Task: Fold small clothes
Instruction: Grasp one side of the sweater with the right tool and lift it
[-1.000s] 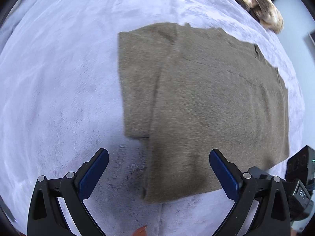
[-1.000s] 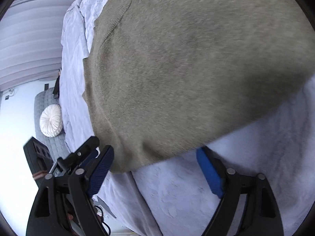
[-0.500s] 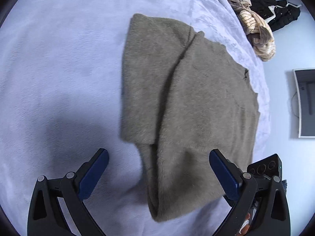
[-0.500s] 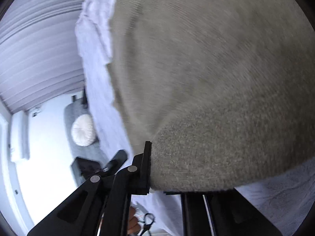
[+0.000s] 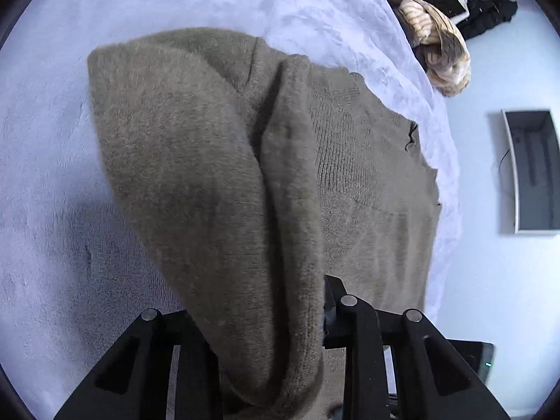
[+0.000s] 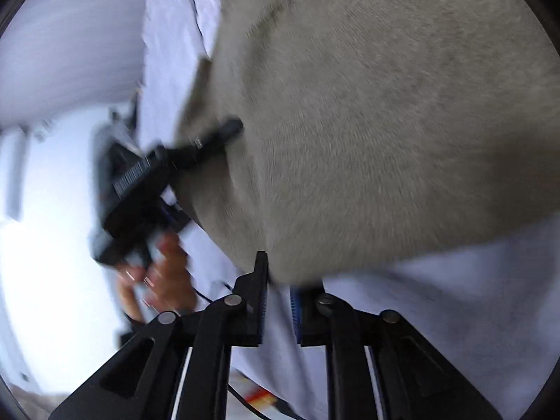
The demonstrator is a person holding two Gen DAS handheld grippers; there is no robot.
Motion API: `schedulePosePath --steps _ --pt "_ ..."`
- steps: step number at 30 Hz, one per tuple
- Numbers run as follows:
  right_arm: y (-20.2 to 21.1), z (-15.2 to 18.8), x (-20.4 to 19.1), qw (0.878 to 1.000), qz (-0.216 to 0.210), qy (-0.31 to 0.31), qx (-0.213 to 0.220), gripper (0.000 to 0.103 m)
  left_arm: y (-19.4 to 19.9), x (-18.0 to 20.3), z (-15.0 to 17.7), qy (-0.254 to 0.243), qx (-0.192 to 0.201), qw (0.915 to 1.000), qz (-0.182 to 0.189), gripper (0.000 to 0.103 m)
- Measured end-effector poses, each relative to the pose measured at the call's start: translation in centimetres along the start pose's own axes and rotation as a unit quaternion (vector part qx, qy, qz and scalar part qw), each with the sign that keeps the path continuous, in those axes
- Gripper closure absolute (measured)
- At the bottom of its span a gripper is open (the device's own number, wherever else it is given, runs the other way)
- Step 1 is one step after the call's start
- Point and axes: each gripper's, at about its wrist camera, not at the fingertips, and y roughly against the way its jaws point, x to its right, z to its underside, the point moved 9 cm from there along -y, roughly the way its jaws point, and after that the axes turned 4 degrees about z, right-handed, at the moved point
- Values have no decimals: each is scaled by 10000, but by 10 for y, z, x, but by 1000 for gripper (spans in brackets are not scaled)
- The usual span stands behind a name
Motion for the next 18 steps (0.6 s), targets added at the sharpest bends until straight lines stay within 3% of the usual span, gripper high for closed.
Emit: schedulePosePath --steps 2,3,5,8,10,12,14,18 --pt "19 5 -4 9985 268 466 38 67 1 4 0 -178 46 9998 -120 73" --pt "31 0 -7 9974 317 609 215 66 0 5 -1 -234 57 9996 -178 73" --pt "63 -23 -10 9915 529 786 888 66 -2 9 -3 -343 82 9989 -309 73" --pt "83 -67 -2 9798 1043 778 1517 84 0 18 -3 -628 183 9960 -606 74" --pt "69 -93 12 9707 1606 871 1559 87 2 26 -5 -806 240 9937 -746 76" --pt "42 -103 40 9715 1934 762 1141 89 9 36 -5 -936 307 9922 -762 77" --pt "28 -105 45 9717 1885 802 1177 90 17 56 -7 -1152 440 9899 -693 77" --pt "49 -97 44 9797 1409 655 1270 90 22 141 -5 -2343 628 9694 -387 77"
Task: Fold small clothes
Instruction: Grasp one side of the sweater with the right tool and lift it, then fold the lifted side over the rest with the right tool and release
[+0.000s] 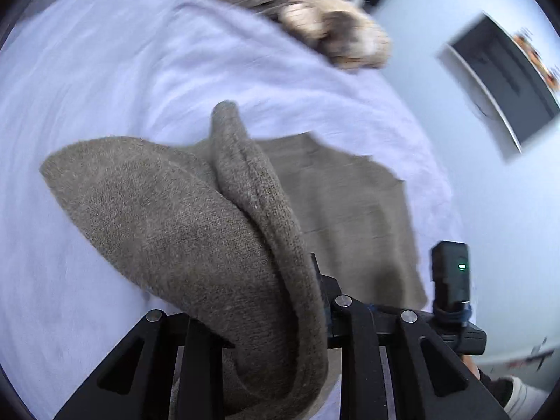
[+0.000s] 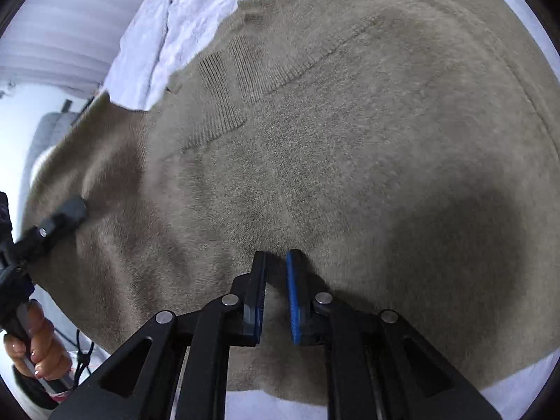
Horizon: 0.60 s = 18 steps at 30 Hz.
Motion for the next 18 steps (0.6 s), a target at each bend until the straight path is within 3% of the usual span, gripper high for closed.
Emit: schedulePosePath --steps 2,5,7,8,10,12,13,14,18 --pt "21 -1 8 9993 -241 -207 177 90 -11 39 -16 -403 2 9989 259 77" --pt "58 -11 36 9953 -260 -632 690 89 -37 85 -31 -801 -32 9955 504 77" --pt "76 -17 61 9881 -426 -1143 942 85 -66 114 -35 -930 -212 9932 671 77" --pt "79 -18 74 9834 -591 -1433 945 77 -79 123 -33 -953 -340 9926 669 76" --pt "72 -15 89 9754 -1001 -1796 790 62 -99 133 -27 -971 -541 9924 531 69" --pt "65 -12 97 9659 -1371 -2080 713 60 -103 135 -22 -931 -583 9926 519 37" --pt "63 -12 97 9614 -1500 -2184 736 60 -97 136 -23 -920 -483 9930 567 32" --pt "64 -12 99 9552 -1663 -2319 783 56 -89 137 -23 -956 -371 9926 645 27" --pt "71 -14 113 9310 -2106 -2816 980 42 -53 123 -18 -1141 -118 9915 616 26"
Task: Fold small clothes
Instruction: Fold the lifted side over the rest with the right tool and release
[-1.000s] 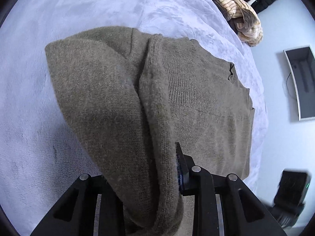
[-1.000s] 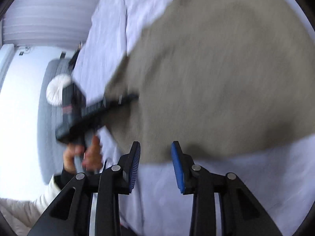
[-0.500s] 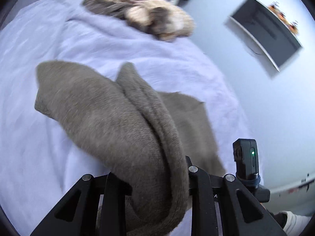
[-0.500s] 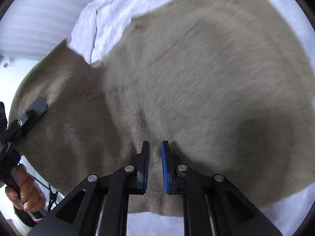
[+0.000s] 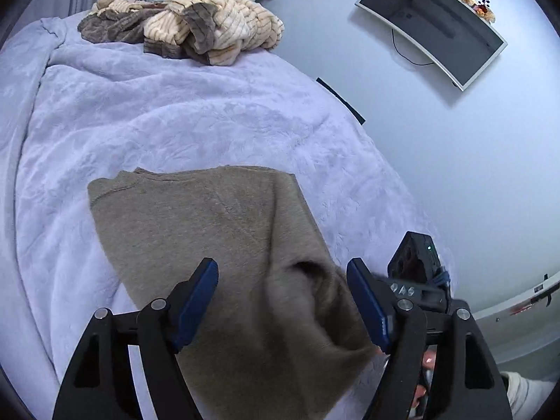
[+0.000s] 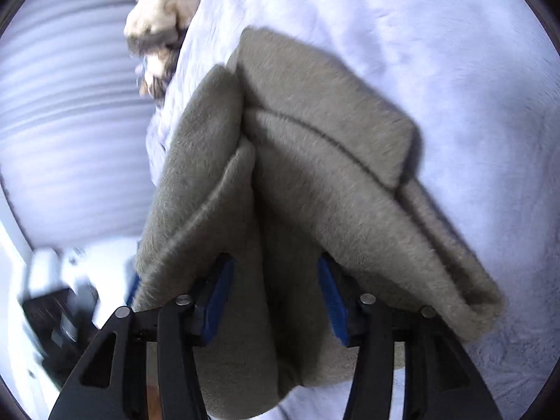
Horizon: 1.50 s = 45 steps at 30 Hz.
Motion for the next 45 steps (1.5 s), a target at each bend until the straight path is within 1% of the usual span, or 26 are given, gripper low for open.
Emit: schedulePosePath --steps 3,6,8,9,11,13,14,15,16,17,18,21,23,26,28,30,31,32,33,34,35,38,40,43,44,45 --pt "13 -10 -2 9981 -507 -307 164 29 19 -42 17 228 -13 9984 -521 26" --pt "29 -23 -6 9905 -1185 -622 303 22 18 -96 52 827 -409 9909 -978 26" --pt "34 -33 -16 9852 -1533 -730 229 22 16 -118 72 1130 -567 9856 -1126 26" --pt "28 -34 -20 9863 -1501 -670 99 22 14 -126 82 1252 -622 9829 -1195 26" --pt "13 -35 -29 9935 -1071 -343 -188 22 7 -131 93 1336 -727 9803 -1257 26" --pt "3 -30 -33 9983 -183 245 -491 23 3 -129 98 1320 -764 9797 -1303 26" --pt "0 -32 -35 9970 172 519 -556 41 2 -125 98 1302 -755 9800 -1301 26" --pt "-5 -29 -41 9905 728 998 -610 80 2 -120 94 1270 -691 9811 -1286 26" --pt "-4 -28 -49 9825 1092 1405 -557 85 3 -115 90 1229 -609 9823 -1272 26" --pt "0 -28 -65 9749 1222 1819 -400 85 4 -110 84 1152 -500 9842 -1251 26" --pt "6 -28 -78 9709 1169 2076 -247 85 5 -104 77 1052 -408 9856 -1257 26" --pt "22 -40 -96 9587 1260 2545 169 85 -5 -93 62 791 -367 9864 -1391 26" --pt "26 -48 -72 9590 1552 2365 155 85 -21 -94 64 690 -571 9839 -1549 26" --pt "28 -60 -10 9552 2278 1879 183 76 -45 -96 75 672 -844 9825 -1517 11" --pt "33 -60 2 9637 2069 1665 269 76 -48 -99 78 639 -882 9826 -1506 11" --pt "42 -55 2 9590 2209 1743 323 73 -42 -101 79 725 -883 9829 -1447 11" --pt "49 -52 3 9533 2353 1861 335 69 -39 -102 80 763 -898 9825 -1445 11" --pt "63 -46 7 9427 2644 1999 380 59 -36 -102 81 795 -906 9819 -1463 11" --pt "75 -40 20 9320 2945 2065 436 39 -31 -104 81 829 -907 9809 -1508 11" --pt "86 -37 21 9232 3176 2103 515 32 -27 -104 82 848 -895 9803 -1546 11" --pt "96 -32 17 9215 3189 2133 607 32 -21 -104 83 863 -873 9801 -1558 11" --pt "123 -10 11 9345 2822 2030 764 32 -10 -98 87 930 -797 9813 -1482 11" --pt "139 2 15 9364 2762 1979 882 32 -10 -93 91 937 -831 9810 -1483 11" --pt "146 19 37 9392 2814 1807 782 33 -28 -89 110 884 -1200 9747 -1663 11" --pt "131 18 38 9363 2952 1749 742 39 -34 -88 116 869 -1304 9732 -1684 11" --pt "130 19 50 9341 3089 1649 699 53 -39 -87 123 895 -1364 9724 -1671 11"
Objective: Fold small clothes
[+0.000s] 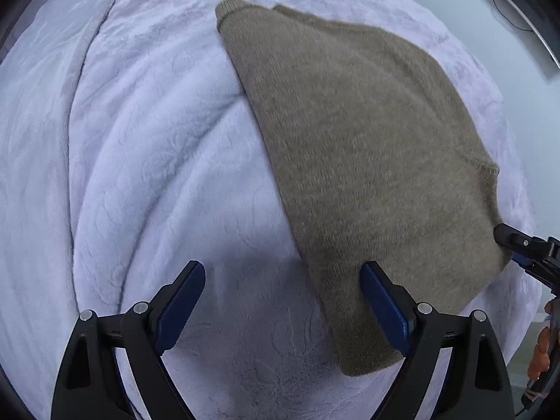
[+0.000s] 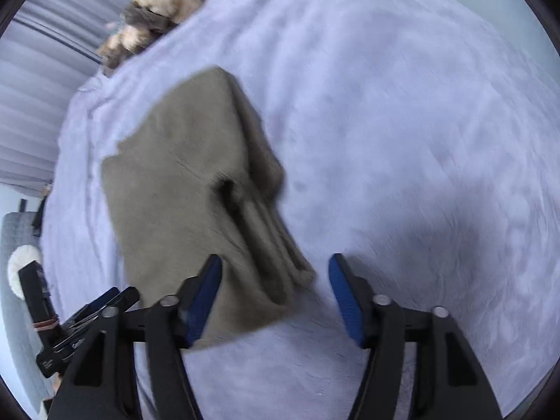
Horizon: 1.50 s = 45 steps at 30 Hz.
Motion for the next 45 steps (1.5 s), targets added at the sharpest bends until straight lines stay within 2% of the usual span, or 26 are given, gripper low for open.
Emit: schedulePosePath --steps 1,4,10,17,28,31,39,40,41,45 --pt "-8 3 5 9999 40 -102 -79 57 -2 0 4 55 -6 10000 21 11" --pt "-22 14 23 9988 -106 -431 -184 57 -4 -2 8 313 -38 9994 146 11" --pt "-20 18 12 9985 395 373 -107 53 0 -2 11 291 -62 9995 90 11" --pt "-10 22 21 9978 522 384 -165 45 -4 2 6 370 -83 9993 29 11" --pt "1 31 35 9986 370 188 -333 39 0 5 5 372 -95 9992 -128 11" --pt "12 32 38 9988 377 194 -246 39 0 5 5 328 -81 9993 -160 11" --pt "26 10 26 9994 287 170 16 36 3 10 2 209 -73 9995 -208 11" --pt "26 7 24 9995 273 181 31 36 5 10 1 190 -48 9996 -220 10" --pt "25 4 21 9995 244 192 47 36 6 10 -1 172 -18 9995 -258 0" --pt "24 -6 10 9996 88 264 96 35 15 10 -9 189 103 9997 -137 0"
